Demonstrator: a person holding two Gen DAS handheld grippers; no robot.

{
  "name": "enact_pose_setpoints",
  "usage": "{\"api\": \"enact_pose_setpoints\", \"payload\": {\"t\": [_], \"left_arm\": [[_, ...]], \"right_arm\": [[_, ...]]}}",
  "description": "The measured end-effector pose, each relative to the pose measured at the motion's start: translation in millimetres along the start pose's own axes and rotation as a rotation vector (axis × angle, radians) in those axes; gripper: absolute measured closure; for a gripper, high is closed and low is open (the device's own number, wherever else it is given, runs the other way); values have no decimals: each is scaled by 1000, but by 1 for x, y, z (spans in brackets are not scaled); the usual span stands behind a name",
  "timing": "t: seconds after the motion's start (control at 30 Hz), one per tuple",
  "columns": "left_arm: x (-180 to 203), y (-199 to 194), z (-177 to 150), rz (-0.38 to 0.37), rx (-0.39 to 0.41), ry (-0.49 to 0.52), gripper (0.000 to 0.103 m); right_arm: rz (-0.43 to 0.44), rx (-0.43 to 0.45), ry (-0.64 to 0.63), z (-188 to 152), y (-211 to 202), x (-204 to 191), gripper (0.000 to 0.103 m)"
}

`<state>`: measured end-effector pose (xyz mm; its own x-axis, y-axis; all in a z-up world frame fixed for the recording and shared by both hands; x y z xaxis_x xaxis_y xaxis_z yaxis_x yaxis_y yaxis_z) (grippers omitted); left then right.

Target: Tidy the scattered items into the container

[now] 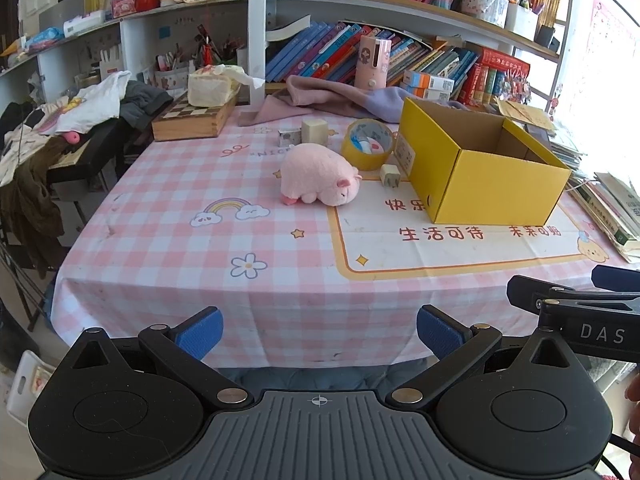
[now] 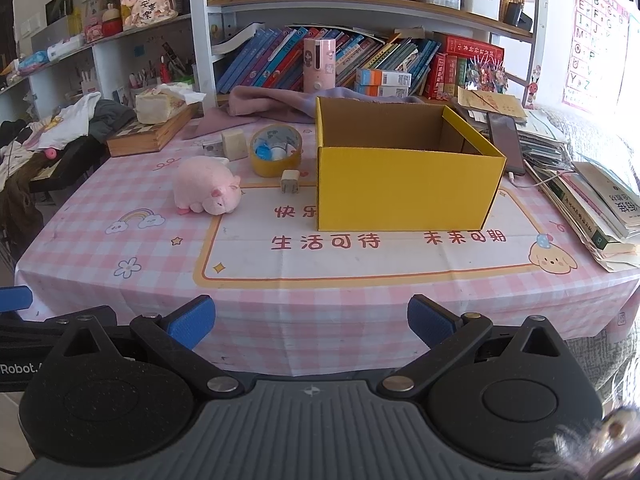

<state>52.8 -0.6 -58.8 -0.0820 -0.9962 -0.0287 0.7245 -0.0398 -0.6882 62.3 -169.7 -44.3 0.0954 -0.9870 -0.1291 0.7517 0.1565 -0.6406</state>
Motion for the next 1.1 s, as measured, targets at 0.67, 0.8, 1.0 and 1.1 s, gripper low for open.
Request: {"api": "enact_pose_setpoints", "payload": {"t": [0.67,0.8,1.0,1.1], "left_arm": [[-1,-8,-3,-29,13,16,0],[-2,-9,-4,-30,15,20,0],[-2,-11,-5,-32,15,19,0],[-4,-12,-6,-38,16,17,0]], "right_arm": [[-20,14,-2,0,-10,2,0],[-22,12,-4,0,-12,3,0],[-29,12,-9,-4,-14,-2,0],[-29,13,-9,-3,-14,-3,0]]}}
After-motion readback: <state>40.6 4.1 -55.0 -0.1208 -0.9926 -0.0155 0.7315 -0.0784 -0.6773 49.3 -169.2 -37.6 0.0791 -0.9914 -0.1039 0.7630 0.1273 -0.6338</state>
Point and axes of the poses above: each gripper's, at about its wrist camera, not at the fingertips, and y roughly the way its jaws point, x to its right, z to its top, the point moved 7 cm from there along y, roughly the way its jaws point, and after that the axes turned 7 degrees about y, right-handed, at the moved point
